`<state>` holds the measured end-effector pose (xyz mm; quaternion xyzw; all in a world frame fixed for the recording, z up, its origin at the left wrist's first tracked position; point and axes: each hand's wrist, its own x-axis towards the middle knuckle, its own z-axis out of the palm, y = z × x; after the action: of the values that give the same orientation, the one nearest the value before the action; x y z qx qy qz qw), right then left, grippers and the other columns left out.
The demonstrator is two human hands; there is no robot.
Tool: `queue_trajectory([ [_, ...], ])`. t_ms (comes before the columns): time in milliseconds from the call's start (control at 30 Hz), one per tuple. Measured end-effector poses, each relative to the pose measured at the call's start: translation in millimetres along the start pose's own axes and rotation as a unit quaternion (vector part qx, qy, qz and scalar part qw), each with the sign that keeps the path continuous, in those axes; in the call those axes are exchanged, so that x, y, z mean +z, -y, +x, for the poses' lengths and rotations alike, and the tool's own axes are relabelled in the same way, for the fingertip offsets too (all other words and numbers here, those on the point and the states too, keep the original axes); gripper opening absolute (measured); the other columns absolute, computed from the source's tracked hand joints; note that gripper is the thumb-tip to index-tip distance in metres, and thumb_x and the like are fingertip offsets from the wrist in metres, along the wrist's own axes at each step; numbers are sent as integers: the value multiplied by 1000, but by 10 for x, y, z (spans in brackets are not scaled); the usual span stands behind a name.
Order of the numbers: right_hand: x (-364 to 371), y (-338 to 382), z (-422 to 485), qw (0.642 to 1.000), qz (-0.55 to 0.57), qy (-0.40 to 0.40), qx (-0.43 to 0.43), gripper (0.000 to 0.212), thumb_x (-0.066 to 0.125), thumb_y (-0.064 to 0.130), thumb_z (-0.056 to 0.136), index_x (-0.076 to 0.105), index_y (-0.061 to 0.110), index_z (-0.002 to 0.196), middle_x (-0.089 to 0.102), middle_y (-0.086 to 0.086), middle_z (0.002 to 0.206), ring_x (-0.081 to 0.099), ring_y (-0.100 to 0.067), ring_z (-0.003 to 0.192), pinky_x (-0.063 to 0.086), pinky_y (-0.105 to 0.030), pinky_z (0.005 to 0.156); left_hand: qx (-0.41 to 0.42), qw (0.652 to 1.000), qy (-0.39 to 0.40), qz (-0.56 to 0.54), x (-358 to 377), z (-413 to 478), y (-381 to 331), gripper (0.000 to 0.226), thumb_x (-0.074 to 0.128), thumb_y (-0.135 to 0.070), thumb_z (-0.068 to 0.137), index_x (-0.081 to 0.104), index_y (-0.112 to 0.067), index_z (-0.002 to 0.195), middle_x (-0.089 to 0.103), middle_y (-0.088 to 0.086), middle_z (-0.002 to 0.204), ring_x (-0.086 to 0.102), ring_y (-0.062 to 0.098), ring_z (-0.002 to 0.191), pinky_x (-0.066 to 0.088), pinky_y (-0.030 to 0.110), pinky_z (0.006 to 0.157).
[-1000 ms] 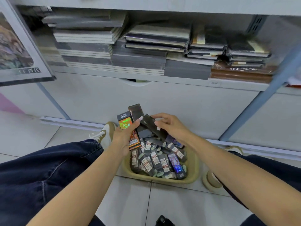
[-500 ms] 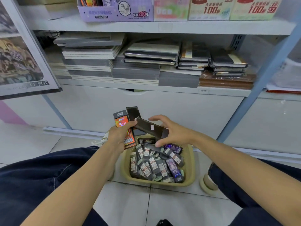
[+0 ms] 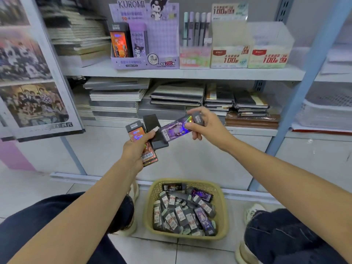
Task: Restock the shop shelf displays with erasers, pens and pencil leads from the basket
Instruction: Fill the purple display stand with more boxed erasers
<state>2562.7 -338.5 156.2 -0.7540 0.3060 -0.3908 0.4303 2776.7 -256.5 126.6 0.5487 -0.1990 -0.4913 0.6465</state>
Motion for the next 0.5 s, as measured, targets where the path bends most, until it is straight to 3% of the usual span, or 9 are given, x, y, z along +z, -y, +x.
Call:
queue_trajectory([
  [200, -79, 465, 380, 999, 12, -28, -18, 13, 57, 15, 96, 54, 14, 109, 68, -10, 89, 64, -9, 63, 51, -18, 55, 67, 997, 42, 17, 129, -37, -402, 22, 83, -16, 73, 69, -14, 90, 76, 3, 76, 72, 18, 62, 58, 30, 54],
  [333, -177, 808, 600, 998, 36, -48, -27, 26, 53, 11, 98, 46, 12, 124, 64, -15, 96, 63, -14, 64, 53, -22, 58, 113, 993, 30, 23, 165, -59, -724, 22, 84, -16, 73, 67, -15, 87, 75, 2, 73, 72, 17, 60, 56, 28, 53],
  [500, -306, 1156, 903, 993, 7, -87, -76, 24, 46, 8, 101, 50, 1, 123, 62, -18, 97, 62, -19, 71, 54, -24, 63, 167, 985, 27, 32, 157, -88, -1130, 24, 85, -18, 72, 71, -15, 91, 77, 3, 80, 73, 20, 69, 57, 30, 60],
])
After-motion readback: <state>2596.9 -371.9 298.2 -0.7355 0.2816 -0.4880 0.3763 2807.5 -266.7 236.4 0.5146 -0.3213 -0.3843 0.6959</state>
